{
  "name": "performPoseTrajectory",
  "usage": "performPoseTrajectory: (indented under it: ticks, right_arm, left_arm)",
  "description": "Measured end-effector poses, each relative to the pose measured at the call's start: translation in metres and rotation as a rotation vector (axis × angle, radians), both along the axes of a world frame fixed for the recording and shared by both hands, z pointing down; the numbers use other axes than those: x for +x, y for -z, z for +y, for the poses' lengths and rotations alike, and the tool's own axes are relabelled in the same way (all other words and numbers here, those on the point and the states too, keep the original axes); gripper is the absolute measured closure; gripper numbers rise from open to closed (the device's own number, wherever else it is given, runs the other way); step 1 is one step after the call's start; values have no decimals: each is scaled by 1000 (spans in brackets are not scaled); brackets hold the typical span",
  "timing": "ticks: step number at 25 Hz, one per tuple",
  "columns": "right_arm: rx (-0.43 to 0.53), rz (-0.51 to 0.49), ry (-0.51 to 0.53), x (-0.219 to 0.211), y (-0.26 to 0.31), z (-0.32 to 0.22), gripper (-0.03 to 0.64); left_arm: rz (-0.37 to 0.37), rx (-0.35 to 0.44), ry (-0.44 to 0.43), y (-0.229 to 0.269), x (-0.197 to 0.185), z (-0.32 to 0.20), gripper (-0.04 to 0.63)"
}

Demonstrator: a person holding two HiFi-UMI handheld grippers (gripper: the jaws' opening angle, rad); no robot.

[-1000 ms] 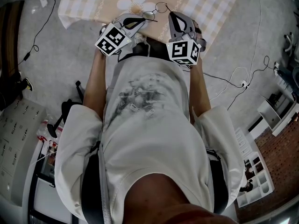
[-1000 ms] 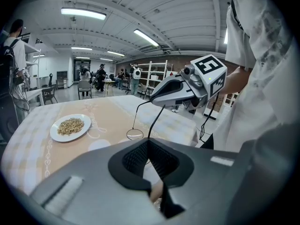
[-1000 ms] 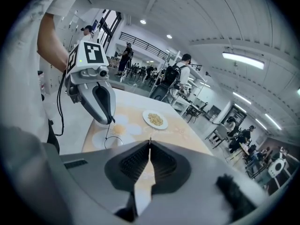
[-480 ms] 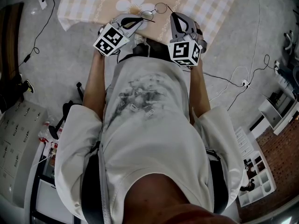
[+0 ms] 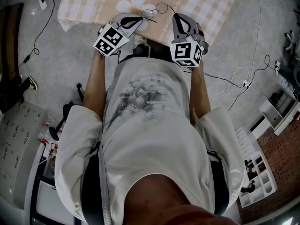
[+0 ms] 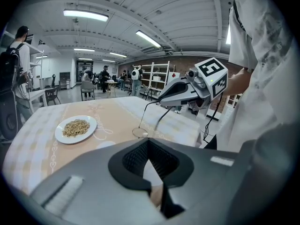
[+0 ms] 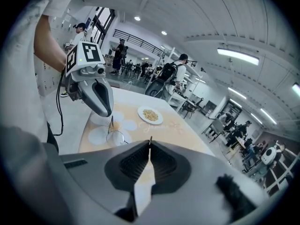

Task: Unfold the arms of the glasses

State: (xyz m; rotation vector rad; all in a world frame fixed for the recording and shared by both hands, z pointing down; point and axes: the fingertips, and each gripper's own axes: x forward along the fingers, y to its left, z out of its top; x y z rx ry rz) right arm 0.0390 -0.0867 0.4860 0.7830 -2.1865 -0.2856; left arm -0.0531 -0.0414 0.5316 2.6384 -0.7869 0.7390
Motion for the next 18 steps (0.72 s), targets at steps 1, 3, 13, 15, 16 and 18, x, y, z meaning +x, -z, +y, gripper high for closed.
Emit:
performPoseTrajectory:
  ticks: [1, 3, 13, 15, 16, 18]
  right_arm:
    - [2, 4, -7, 2, 0, -1, 595]
    - [3, 11, -20, 6, 0, -3, 595]
    - [3, 11, -39, 9, 2, -4, 595]
    - [1, 9, -44, 9, 2, -4, 595]
    - [0, 5, -47, 9, 1, -3, 595]
    - [-4, -2, -55, 10, 1, -3, 595]
  left_arm:
    - [2, 0, 4, 0, -2, -1, 591]
    - [4, -1, 11, 0, -6, -2, 591]
    - [5, -3, 17, 0, -11, -2, 591]
    - [7, -4, 18, -1, -10, -1, 591]
    - [8, -4, 18, -1, -10, -1, 591]
    - [11, -2, 18, 0, -9, -1, 591]
